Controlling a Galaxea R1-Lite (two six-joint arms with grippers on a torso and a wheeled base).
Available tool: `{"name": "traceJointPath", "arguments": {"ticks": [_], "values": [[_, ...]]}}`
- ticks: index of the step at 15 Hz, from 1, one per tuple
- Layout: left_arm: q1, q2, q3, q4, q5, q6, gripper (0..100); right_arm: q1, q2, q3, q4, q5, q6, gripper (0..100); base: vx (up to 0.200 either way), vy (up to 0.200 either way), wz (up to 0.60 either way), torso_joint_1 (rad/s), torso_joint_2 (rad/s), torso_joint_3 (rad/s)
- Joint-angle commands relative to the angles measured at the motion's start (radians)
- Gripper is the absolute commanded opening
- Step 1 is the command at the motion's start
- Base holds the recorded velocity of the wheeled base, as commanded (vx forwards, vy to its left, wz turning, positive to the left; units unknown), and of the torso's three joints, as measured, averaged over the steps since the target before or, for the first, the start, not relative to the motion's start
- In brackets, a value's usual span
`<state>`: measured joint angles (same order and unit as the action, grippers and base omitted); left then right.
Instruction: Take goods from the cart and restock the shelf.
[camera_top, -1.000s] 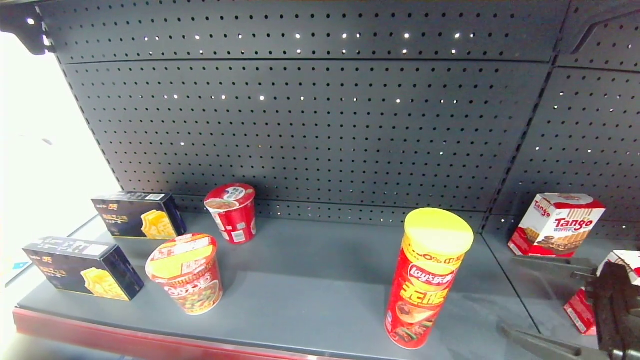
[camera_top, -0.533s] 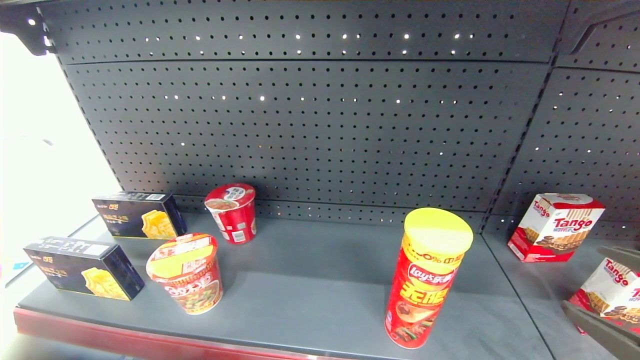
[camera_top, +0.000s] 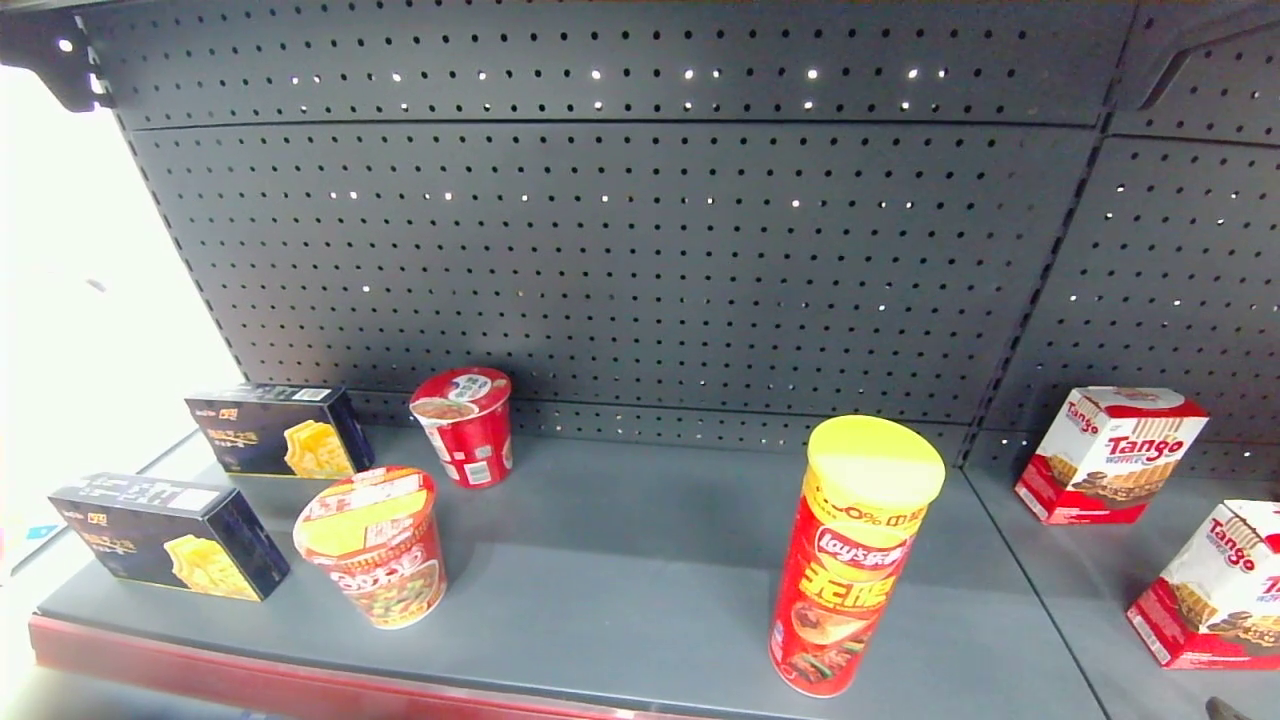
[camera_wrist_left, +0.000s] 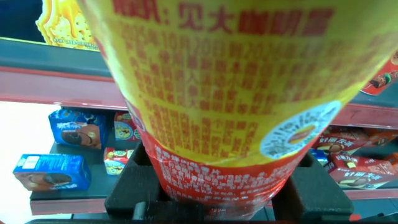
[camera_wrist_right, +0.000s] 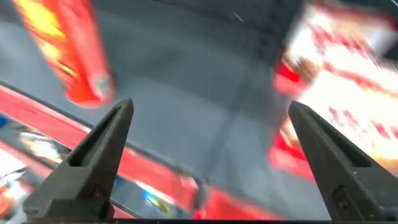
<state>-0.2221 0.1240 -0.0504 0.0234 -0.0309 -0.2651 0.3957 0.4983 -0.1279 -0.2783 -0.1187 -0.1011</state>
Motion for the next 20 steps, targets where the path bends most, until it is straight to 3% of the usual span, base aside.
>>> {"name": "traceJointPath", "arguments": {"ticks": [1,4,6,9,12,14,20], "values": [[0.0,0.0,0.0,0.001,-0.001,0.0,0,-0.149,-0.208,0.037,0.13,-0.006,0.004,100,0.0,0.0,0.0,0.0,0.0,0.0],[0.0,-0.006,0.0,0.0,0.0,0.0,0,-0.204,-0.445,0.054,0.317,-0.006,0.026,100,0.0,0.0,0.0,0.0,0.0,0.0],[0.0,-0.014,0.0,0.0,0.002,0.0,0,-0.206,-0.469,0.103,0.28,-0.01,0.041,100,0.0,0.0,0.0,0.0,0.0,0.0],[0.0,-0.014,0.0,0.0,0.002,0.0,0,-0.206,-0.469,0.108,0.258,0.129,0.041,100,0.0,0.0,0.0,0.0,0.0,0.0],[0.0,-0.014,0.0,0.0,0.002,-0.006,0,-0.206,-0.469,0.108,0.26,0.129,0.093,100,0.0,0.0,0.0,0.0,0.0,0.0],[0.0,-0.014,0.0,0.0,0.002,-0.036,0,-0.206,-0.469,0.108,0.26,0.129,0.113,100,0.0,0.0,0.0,0.0,0.0,0.0],[0.0,-0.014,0.003,-0.008,-0.003,-0.045,0,-0.206,-0.469,0.111,0.255,0.083,0.106,100,0.0,0.0,0.0,0.0,0.0,0.0]]}}
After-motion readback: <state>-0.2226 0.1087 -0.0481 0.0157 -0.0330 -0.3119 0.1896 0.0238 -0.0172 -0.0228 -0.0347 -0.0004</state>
